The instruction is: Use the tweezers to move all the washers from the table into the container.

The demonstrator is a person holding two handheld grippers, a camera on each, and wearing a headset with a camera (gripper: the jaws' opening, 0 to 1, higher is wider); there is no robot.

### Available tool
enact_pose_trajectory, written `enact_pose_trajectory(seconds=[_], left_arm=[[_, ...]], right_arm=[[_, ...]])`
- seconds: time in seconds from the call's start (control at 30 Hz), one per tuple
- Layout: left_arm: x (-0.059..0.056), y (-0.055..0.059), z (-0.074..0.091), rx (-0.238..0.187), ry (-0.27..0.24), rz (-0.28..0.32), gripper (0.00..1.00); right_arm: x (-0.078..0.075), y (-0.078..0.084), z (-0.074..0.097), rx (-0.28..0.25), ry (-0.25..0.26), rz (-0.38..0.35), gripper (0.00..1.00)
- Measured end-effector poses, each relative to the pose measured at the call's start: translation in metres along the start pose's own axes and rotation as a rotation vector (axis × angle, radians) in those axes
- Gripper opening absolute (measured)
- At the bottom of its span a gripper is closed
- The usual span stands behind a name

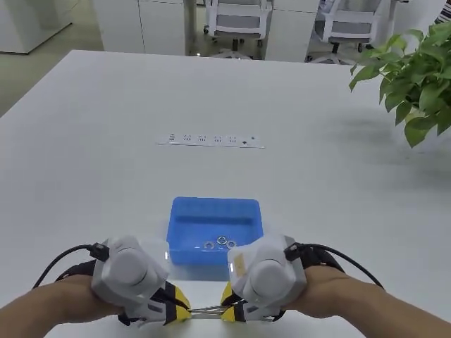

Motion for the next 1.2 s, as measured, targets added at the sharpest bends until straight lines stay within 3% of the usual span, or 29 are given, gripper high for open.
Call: enact_pose_trajectory(seconds=[0.43,0.63,0.87,1.1,1.2], left_arm=[[-0.002,0.002,0.003,0.009,-0.007,0.006,0.11],[-0.004,0.005,0.01,0.004,-0.025,0.024,0.2],[-0.004,0.005,0.027,-0.092,-0.105,0.102,0.35],[-0.005,0.001,0.046,-0.208,-0.195,0.152,0.59],[-0.007,0.0,0.054,-0.234,-0.233,0.163,0.68]], right_arm=[[0.0,0.001,0.002,-0.003,0.027,-0.013,0.17],[0.001,0.001,0.011,-0.049,0.079,-0.059,0.26],[-0.002,0.01,0.043,-0.127,0.209,-0.173,0.37],[-0.002,0.022,0.073,-0.202,0.329,-0.292,0.54],[0.0,0.026,0.082,-0.236,0.375,-0.323,0.6]])
Point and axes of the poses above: the centre of the closed fingertips' face, and the gripper's own axes: z roughly backward along the fingers, x roughly to its left, y roughly out of its underside, the point moved 9 cm from there along z, roughly backward along the fingers, and after that the axes turned 4 degrees about -x, right-handed, at the moved point
